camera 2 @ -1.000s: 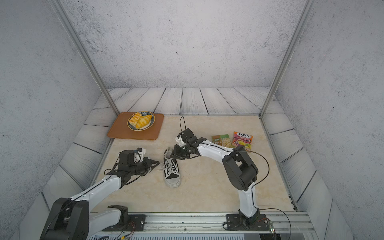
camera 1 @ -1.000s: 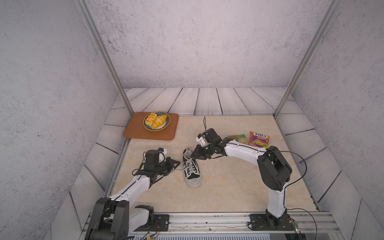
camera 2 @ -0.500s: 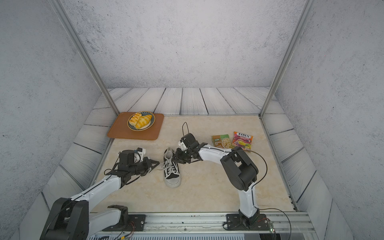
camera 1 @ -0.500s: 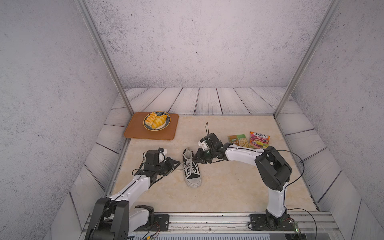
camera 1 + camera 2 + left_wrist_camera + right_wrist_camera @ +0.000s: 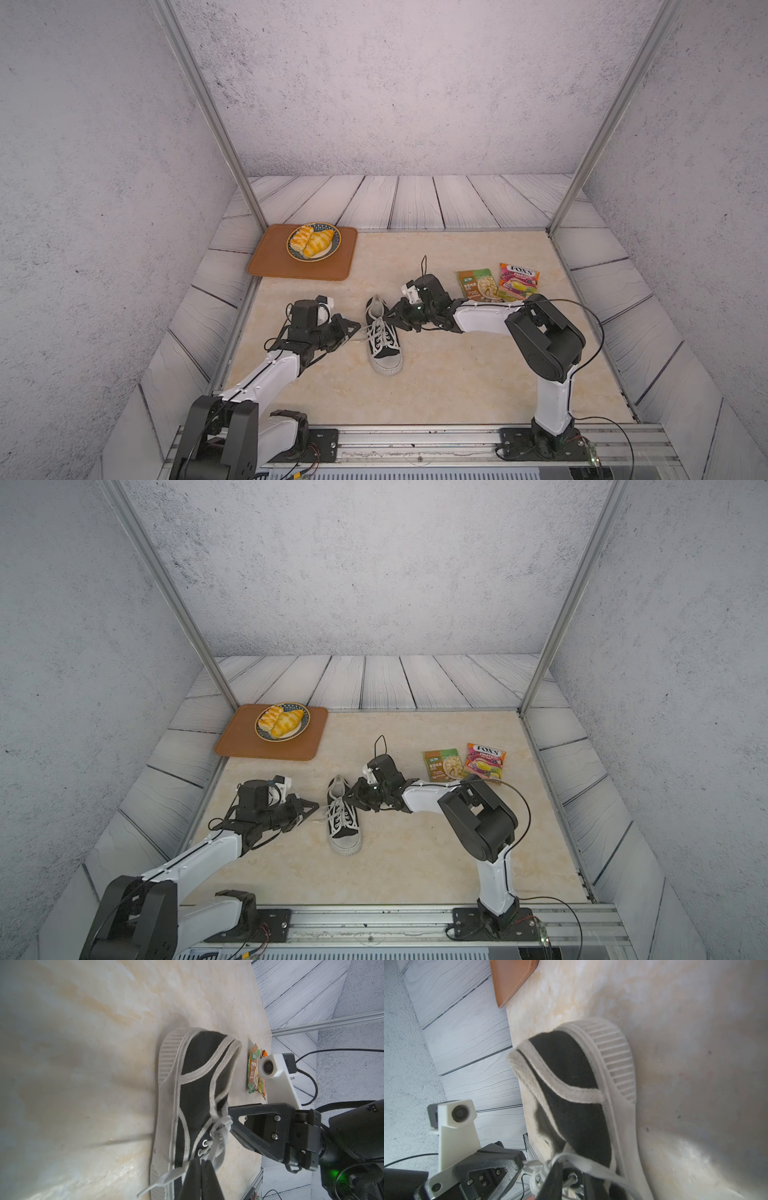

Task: Tie the shoes
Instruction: Tie the shoelace on the shoe.

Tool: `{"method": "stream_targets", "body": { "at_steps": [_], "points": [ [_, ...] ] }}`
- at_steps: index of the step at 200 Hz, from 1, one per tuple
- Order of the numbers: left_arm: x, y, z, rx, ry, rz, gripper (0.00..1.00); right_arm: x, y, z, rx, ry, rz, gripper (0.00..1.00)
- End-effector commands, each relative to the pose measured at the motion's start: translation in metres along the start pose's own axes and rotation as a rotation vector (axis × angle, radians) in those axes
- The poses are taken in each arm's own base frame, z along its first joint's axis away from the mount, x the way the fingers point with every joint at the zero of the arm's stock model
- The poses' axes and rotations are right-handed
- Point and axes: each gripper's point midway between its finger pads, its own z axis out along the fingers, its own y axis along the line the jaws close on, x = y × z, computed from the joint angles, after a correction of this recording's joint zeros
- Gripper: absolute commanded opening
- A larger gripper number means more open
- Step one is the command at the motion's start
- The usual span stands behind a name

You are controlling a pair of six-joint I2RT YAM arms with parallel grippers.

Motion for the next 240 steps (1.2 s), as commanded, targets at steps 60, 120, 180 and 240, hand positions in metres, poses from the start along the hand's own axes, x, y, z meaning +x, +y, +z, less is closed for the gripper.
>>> {"method": "stream_targets", "body": {
  "at_steps": [60, 120, 180, 240],
  "points": [
    [0.002, -0.006, -0.001, 0.022, 0.005, 0.029, 0.00, -0.022, 0.025, -0.021, -0.058, -0.112, 0.032, 0.28],
    [0.001, -0.006, -0.001, 0.021, 0.005, 0.031, 0.00, -0.023, 0.017, -0.014, -0.016, -0.092, 0.052, 0.28],
    [0.001, -0.006, 0.000, 0.023, 0.007, 0.030, 0.00, -0.021, 0.014, -0.002, 0.037, -0.050, 0.045, 0.29],
    [0.001, -0.005, 0.001, 0.024, 0.009, 0.030, 0.00, -0.009, 0.005, 0.001, 0.098, -0.018, 0.018, 0.30]
  ]
}}
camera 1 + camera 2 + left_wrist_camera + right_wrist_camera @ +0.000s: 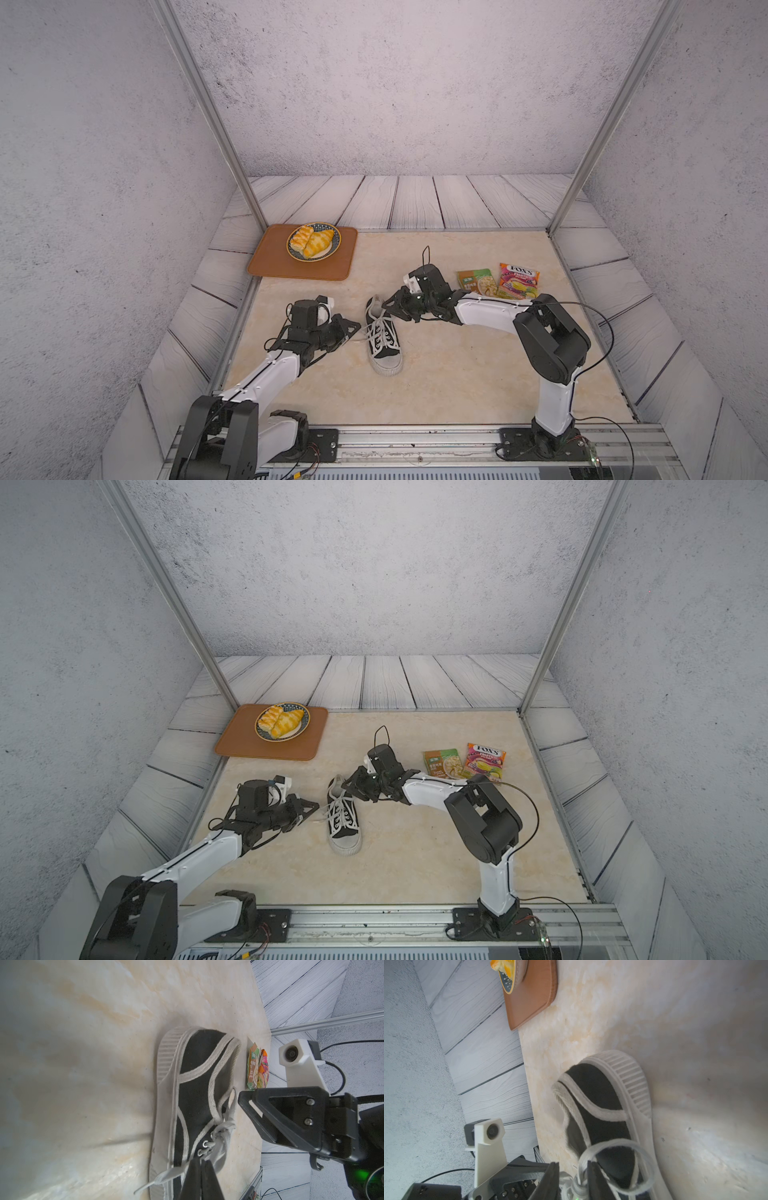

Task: Tie the shoes
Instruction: Tie the shoelace on the shoe.

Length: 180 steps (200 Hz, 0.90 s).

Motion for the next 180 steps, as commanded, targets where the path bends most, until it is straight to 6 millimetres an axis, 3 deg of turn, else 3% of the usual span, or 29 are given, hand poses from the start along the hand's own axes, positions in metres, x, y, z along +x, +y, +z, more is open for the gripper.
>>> {"method": "stream_targets", "body": {
  "at_steps": [1, 48, 105, 180],
  "points": [
    [0.000, -0.004, 0.001, 0.019, 0.002, 0.028, 0.00, 0.007, -0.019, 0.010, 0.077, 0.023, -0.012, 0.30],
    [-0.001, -0.005, 0.001, 0.023, 0.001, 0.027, 0.00, 0.014, -0.022, 0.018, 0.098, 0.052, -0.029, 0.31],
    [0.000, -0.005, 0.000, 0.024, 0.001, 0.028, 0.00, 0.008, -0.016, 0.021, 0.115, 0.044, -0.065, 0.30],
    [0.000, -0.006, 0.000, 0.027, 0.000, 0.030, 0.00, 0.004, -0.021, 0.024, 0.139, 0.036, -0.074, 0.19]
  ]
}}
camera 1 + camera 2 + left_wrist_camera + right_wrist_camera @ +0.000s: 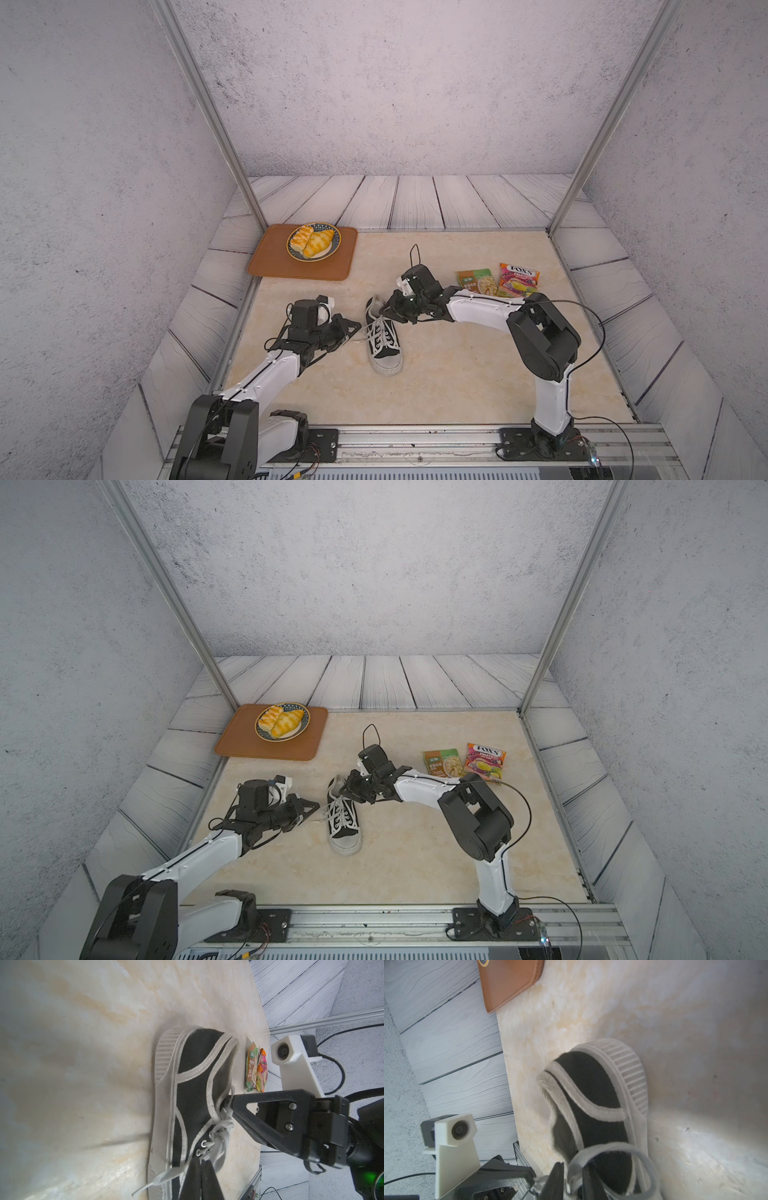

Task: Tie the shoes
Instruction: Tie the shoelace on the shoe.

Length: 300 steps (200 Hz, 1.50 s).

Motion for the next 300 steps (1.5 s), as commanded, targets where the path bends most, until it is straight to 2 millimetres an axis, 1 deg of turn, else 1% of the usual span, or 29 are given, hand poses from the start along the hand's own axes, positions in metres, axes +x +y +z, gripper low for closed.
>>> {"method": "stream_targets", "body": {
  "at_steps": [1, 14, 29, 45, 80, 171, 218, 246, 269, 300],
  "points": [
    [0.000, -0.005, 0.000, 0.019, -0.002, 0.027, 0.00, -0.002, -0.014, 0.011, 0.046, 0.005, 0.003, 0.19],
    [0.000, -0.005, 0.000, 0.020, -0.002, 0.026, 0.00, -0.002, -0.014, 0.012, 0.048, 0.003, 0.002, 0.17],
    [0.000, -0.005, -0.001, 0.021, -0.002, 0.028, 0.00, -0.003, -0.013, 0.011, 0.047, 0.001, -0.004, 0.11],
    [0.000, -0.004, -0.001, 0.019, -0.002, 0.026, 0.00, -0.003, -0.013, 0.011, 0.048, 0.000, -0.014, 0.09],
    [0.000, -0.004, -0.001, 0.017, -0.004, 0.027, 0.00, -0.005, -0.008, 0.002, 0.051, -0.015, -0.045, 0.00],
    [-0.001, -0.003, -0.007, -0.019, -0.022, 0.029, 0.00, -0.004, 0.004, -0.031, 0.027, -0.068, -0.098, 0.00],
    [-0.002, -0.004, -0.011, -0.029, -0.026, 0.033, 0.00, -0.005, 0.009, -0.041, 0.002, -0.088, -0.109, 0.00],
    [-0.001, -0.003, -0.014, -0.045, -0.030, 0.036, 0.00, -0.007, 0.006, -0.043, -0.004, -0.096, -0.105, 0.00],
    [0.000, 0.002, -0.017, -0.076, -0.037, 0.029, 0.00, -0.011, 0.004, -0.046, -0.009, -0.108, -0.099, 0.00],
    [-0.002, 0.009, -0.021, -0.119, -0.048, 0.030, 0.00, -0.016, -0.006, -0.049, 0.000, -0.120, -0.083, 0.00]
  ]
}}
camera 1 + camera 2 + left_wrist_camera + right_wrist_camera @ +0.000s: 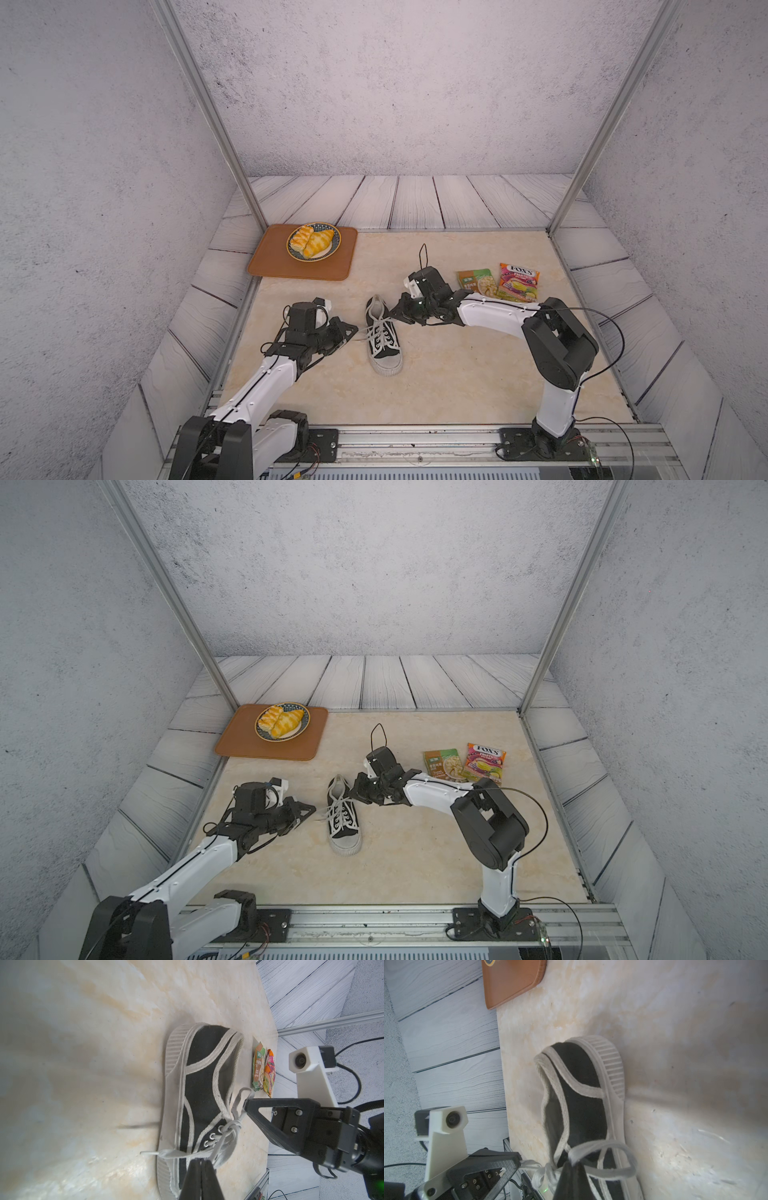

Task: Tie the shoes
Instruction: Tie the shoelace on the shoe.

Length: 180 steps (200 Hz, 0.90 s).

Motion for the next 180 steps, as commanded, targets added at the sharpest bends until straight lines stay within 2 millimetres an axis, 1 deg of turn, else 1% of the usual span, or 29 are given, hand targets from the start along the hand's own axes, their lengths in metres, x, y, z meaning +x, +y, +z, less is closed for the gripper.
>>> {"method": "stream_targets", "body": {
  "at_steps": [1, 44, 77, 121, 180],
  "points": [
    [-0.006, 0.005, -0.006, -0.057, -0.023, 0.017, 0.00, -0.017, 0.006, -0.021, -0.021, -0.069, -0.017, 0.00],
    [-0.007, 0.013, -0.006, -0.097, -0.012, 0.009, 0.00, -0.021, -0.004, -0.024, -0.017, -0.078, 0.001, 0.00],
    [-0.010, 0.015, -0.006, -0.115, -0.002, 0.015, 0.00, -0.025, -0.013, -0.026, -0.010, -0.088, 0.017, 0.00],
    [-0.008, 0.021, -0.002, -0.134, 0.026, 0.009, 0.00, -0.029, -0.023, -0.027, -0.003, -0.096, 0.035, 0.00],
    [-0.010, 0.031, -0.005, -0.169, 0.008, -0.010, 0.00, -0.034, -0.037, -0.031, 0.010, -0.110, 0.057, 0.00]
  ]
}}
